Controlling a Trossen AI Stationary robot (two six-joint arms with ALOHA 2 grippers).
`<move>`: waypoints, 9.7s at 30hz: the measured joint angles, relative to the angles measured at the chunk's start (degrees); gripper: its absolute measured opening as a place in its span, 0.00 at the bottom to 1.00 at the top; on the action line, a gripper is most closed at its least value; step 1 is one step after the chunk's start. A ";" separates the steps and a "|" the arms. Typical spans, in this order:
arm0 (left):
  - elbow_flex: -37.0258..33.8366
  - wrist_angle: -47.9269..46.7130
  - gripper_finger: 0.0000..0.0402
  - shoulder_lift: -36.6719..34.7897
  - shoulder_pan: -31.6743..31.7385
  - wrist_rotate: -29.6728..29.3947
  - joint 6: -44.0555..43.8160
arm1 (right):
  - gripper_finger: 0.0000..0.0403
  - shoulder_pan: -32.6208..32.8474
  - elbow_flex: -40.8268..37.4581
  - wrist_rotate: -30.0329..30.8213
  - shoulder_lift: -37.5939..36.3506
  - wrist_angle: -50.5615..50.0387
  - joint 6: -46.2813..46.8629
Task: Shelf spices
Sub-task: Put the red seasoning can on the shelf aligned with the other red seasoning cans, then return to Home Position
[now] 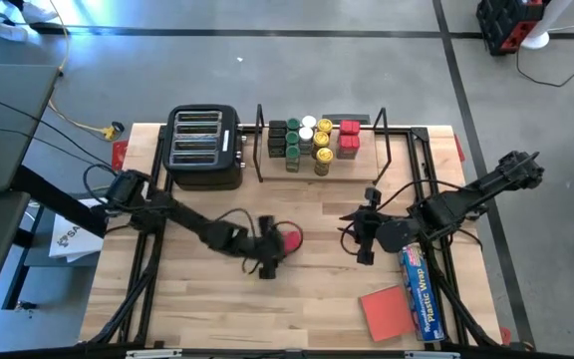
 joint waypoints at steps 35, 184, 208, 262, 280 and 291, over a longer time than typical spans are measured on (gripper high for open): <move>-0.08 0.40 0.52 -0.78 6.13 7.59 5.66 | 0.61 -10.73 -17.57 -16.78 24.31 33.22 -1.76; -0.13 3.81 0.72 -10.63 -2.35 -1.93 2.72 | 0.03 -54.45 -0.39 -21.33 12.77 -15.69 -29.86; -0.13 3.50 0.72 -10.63 -2.38 -1.89 2.11 | 0.00 -48.36 -11.63 -25.05 12.55 4.38 -22.40; -38.19 1.32 0.31 -86.07 18.68 10.91 -1.47 | 0.00 -29.84 -35.77 -51.09 -65.70 8.32 2.43; -45.66 -1.98 0.24 -103.42 19.60 12.19 -1.87 | 0.00 -26.92 -60.35 -42.25 -69.11 53.48 -6.36; -51.68 1.75 0.24 -103.29 15.54 12.37 0.28 | 0.00 -26.88 -60.35 -34.84 -68.30 45.00 -9.62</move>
